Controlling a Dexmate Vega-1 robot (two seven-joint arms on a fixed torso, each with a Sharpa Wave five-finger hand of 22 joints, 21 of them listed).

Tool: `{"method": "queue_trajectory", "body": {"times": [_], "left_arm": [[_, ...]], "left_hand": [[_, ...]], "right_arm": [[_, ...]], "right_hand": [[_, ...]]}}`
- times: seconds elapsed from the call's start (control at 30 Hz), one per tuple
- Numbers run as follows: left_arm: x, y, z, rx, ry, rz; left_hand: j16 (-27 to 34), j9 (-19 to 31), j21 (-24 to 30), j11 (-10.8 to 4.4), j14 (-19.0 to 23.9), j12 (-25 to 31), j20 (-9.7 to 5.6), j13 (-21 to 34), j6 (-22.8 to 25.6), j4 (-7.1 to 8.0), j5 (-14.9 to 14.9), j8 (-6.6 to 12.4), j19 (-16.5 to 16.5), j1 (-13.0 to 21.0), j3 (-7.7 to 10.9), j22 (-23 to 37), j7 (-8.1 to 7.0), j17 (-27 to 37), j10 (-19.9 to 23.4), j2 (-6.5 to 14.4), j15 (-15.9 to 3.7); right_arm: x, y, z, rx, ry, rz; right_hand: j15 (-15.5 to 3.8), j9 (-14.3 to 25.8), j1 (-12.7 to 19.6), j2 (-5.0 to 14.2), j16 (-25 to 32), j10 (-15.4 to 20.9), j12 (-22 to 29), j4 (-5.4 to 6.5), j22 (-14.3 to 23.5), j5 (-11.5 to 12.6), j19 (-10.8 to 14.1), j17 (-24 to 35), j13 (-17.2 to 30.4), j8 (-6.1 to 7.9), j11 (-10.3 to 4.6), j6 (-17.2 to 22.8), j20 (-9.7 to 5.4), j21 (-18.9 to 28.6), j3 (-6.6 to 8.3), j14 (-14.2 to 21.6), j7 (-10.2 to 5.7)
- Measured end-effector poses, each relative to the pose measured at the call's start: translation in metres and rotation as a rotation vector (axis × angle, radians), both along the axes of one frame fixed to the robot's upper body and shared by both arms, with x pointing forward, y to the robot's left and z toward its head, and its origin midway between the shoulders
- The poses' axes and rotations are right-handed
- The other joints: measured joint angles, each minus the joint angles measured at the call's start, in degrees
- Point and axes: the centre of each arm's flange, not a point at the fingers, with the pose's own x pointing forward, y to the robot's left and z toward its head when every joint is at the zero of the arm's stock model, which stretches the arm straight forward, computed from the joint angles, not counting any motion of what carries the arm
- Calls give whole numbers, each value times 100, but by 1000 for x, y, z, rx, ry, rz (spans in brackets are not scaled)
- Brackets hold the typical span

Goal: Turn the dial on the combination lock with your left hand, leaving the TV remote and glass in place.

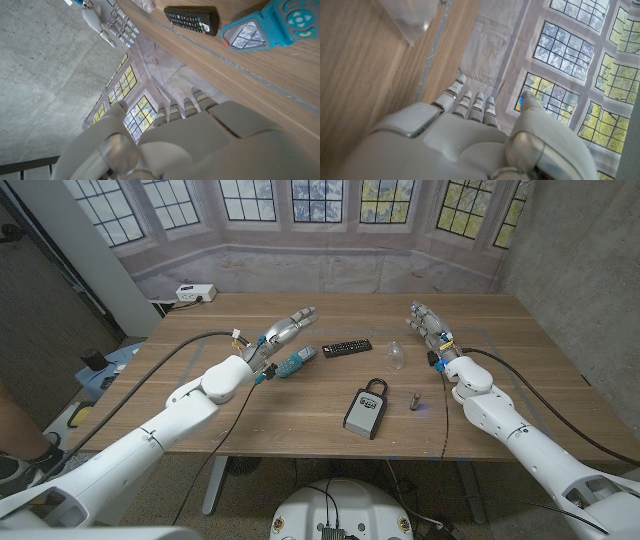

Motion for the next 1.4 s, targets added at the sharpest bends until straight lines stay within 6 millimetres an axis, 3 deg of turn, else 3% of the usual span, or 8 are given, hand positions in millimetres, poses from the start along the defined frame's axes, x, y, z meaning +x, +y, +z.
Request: {"method": "queue_trajectory", "body": {"times": [1.03, 1.23, 1.4], "left_arm": [[-32, -37, 2, 193, -80, -51], [-36, -41, 1, 225, -87, -61], [-39, -44, 0, 256, -97, -69]], "left_hand": [[-26, -1, -8, -31, -22, 0, 0, 0, 0, -126, -22, 0, -1, 44, 46, 0, 0, 0, -32, 0, -22], [-47, 0, -52, -31, -116, 0, 21, 0, -31, -150, -22, 0, -65, 67, 71, 0, -31, 0, -32, -23, 72], [-47, 0, -52, -82, -147, 0, 51, 0, -5, -198, -22, 0, -95, 67, 71, 0, -221, -1, -53, -23, 103]], "right_arm": [[-4, -12, 6, -12, -16, -21], [-4, -14, 5, -14, -16, -28], [-6, -16, 4, -13, -17, -35]], "right_hand": [[0, 0, 0, 0, 0, 0, 0, -35, 0, 0, 0, -1, 0, 0, 0, -1, 0, 0, 3, 0, -1], [0, 0, 0, 0, 0, 0, 0, -48, 0, 0, 0, -1, -1, 0, 0, -1, 0, 0, 16, 0, -2], [0, 0, 0, 0, 0, 0, 0, -48, 0, 0, 41, -1, -1, 0, -1, -1, -1, 0, 16, 0, -2]]}}
